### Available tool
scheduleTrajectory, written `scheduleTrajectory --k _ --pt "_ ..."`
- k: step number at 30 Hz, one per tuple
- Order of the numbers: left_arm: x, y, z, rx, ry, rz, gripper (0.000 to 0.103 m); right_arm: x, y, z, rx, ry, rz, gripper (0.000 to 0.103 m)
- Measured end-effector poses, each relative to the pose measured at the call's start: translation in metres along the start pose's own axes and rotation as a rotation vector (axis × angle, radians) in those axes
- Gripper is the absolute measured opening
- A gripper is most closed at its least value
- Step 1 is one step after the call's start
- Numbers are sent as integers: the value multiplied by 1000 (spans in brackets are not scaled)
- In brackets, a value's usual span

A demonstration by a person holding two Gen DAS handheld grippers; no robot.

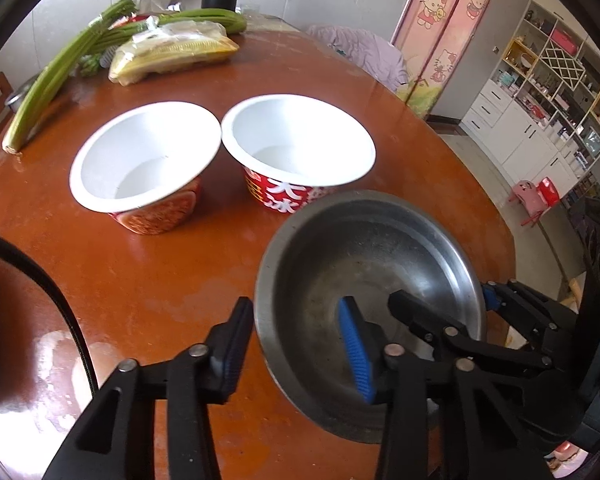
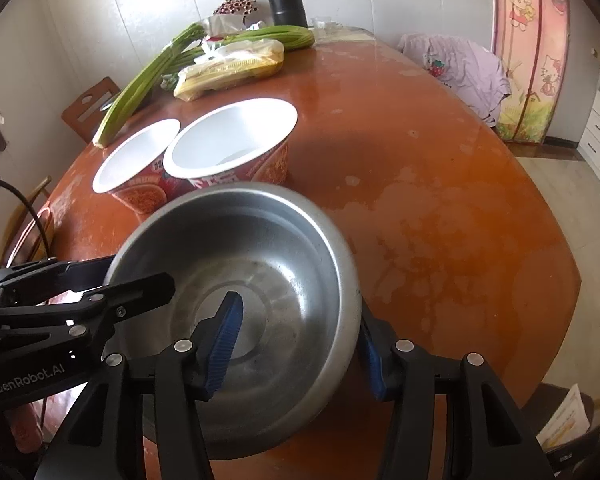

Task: Organize plates and bowls
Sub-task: 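Grasp the steel bowl rim with the left tool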

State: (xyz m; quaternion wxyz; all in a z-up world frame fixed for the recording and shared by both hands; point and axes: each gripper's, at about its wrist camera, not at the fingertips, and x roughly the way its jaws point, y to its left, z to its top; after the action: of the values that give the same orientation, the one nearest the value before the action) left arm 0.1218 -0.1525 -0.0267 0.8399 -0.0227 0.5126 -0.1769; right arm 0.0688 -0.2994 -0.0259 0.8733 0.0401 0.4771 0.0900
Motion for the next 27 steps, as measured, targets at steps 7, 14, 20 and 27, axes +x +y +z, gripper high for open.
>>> scheduleTrajectory --k 7,14,20,27 --pt "0 3 0 -30 7 -34 35 0 3 -1 1 2 26 54" --pt "-15 8 -4 -37 -8 -10 35 -6 17 -1 -20 -4 49 54" --pt "-36 16 -10 -46 -39 15 35 -15 35 -1 -59 -25 66 54" --pt "-50 27 -21 -64 -47 26 35 -19 51 -4 -85 -25 76 54"
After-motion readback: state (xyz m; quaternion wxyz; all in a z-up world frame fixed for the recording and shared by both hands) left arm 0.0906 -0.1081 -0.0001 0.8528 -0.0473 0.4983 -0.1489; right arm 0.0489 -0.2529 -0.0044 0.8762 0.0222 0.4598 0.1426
